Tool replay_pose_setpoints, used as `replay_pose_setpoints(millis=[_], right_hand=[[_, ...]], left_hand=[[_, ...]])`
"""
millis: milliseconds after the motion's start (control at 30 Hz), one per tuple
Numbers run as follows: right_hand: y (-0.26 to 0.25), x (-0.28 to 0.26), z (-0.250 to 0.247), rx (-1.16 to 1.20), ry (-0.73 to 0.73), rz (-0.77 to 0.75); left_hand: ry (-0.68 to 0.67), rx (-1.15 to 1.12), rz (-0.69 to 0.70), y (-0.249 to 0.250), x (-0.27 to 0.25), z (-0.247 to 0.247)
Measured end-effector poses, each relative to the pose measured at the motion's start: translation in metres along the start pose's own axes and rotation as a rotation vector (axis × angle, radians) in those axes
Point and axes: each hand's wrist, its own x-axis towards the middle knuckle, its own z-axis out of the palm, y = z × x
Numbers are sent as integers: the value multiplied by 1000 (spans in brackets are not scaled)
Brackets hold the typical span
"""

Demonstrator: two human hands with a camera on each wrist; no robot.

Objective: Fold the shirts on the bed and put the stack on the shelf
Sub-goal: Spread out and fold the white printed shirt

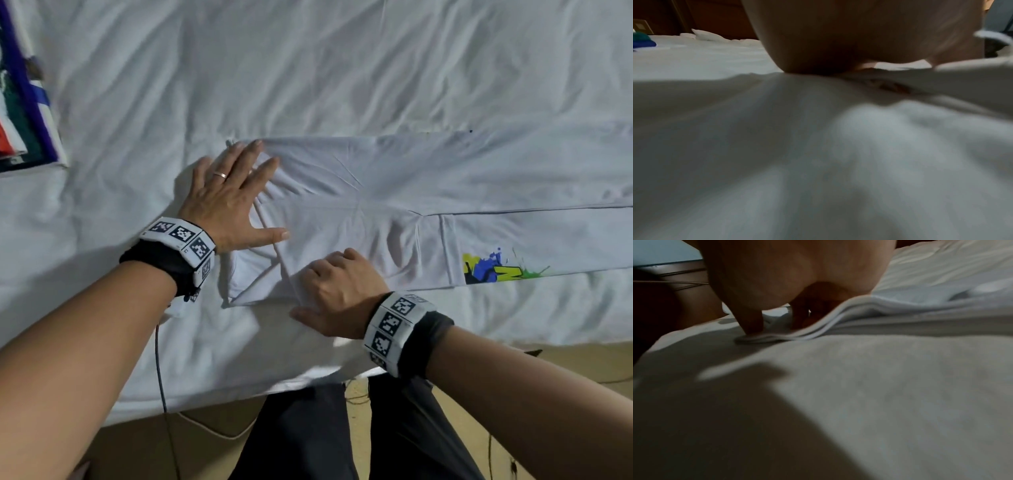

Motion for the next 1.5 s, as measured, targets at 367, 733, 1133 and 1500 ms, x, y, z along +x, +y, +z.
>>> replay_pose_setpoints(millis=[367,733,1133,1500], right_hand=[[72,-7,-63,510,-106,307],[188,15,-90,573,365,687],[203,26,-79,533,512,748],[147,14,-49,-62,462,289]], left_hand=[[132,-72,-84,18,2,-21],[434,-216,-227,25,29,-26],[432,-229,-378,26,44,-29],[270,-123,-56,78,39,-28]])
